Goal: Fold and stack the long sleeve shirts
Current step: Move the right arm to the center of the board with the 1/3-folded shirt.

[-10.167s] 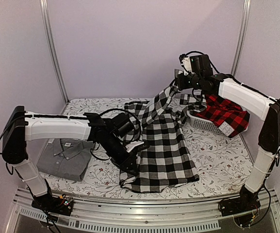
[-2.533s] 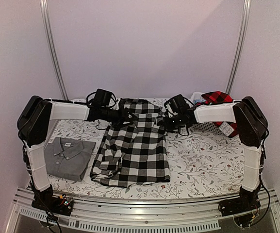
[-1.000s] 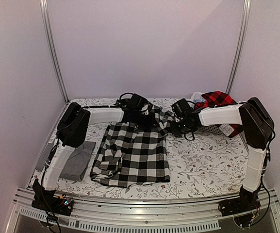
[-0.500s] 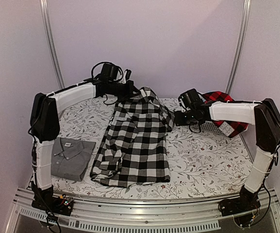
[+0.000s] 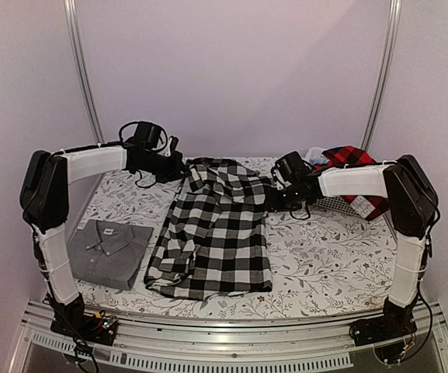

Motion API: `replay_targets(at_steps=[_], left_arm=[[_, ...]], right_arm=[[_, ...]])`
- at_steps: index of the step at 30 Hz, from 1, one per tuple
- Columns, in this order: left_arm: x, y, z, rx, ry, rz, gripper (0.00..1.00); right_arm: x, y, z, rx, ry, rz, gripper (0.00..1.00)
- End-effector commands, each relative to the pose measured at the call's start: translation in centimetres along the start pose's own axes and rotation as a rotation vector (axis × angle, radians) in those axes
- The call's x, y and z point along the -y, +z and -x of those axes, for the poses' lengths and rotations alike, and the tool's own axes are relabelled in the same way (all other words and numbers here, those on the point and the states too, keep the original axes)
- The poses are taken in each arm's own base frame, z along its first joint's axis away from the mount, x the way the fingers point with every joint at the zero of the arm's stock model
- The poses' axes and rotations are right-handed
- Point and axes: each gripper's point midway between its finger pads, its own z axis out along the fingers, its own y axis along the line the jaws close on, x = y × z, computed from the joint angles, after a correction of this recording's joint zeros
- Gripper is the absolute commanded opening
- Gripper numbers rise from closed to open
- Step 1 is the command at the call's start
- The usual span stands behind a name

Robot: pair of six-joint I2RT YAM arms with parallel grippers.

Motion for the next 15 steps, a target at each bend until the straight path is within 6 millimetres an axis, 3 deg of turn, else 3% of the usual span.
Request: replay_targets(at_steps=[1,7,11,15], left_arm=[[-2.5,-0.4,-0.6,0.009,-0.008,0.039,0.0],[-5.1,0.7,-2.7,-0.023,-0.038,0.067,0.0],[-5.6,1.4,-3.5,-0.035,-0.05,0.056,0.0],[-5.3,2.5,-4.1,-0.049,-0.056,0.03,0.0]], right_arm=[[-0.8,2.3,1.6,0.023,0.023,0.015,0.53],[-0.2,5.4,2.5,0.029,0.035,0.005,0.51],[1.1,6.8,2.2,0.012,0.043,-0.03,0.28],[3.2,7.0,3.5,0.028,0.06,-0.06,0.04]])
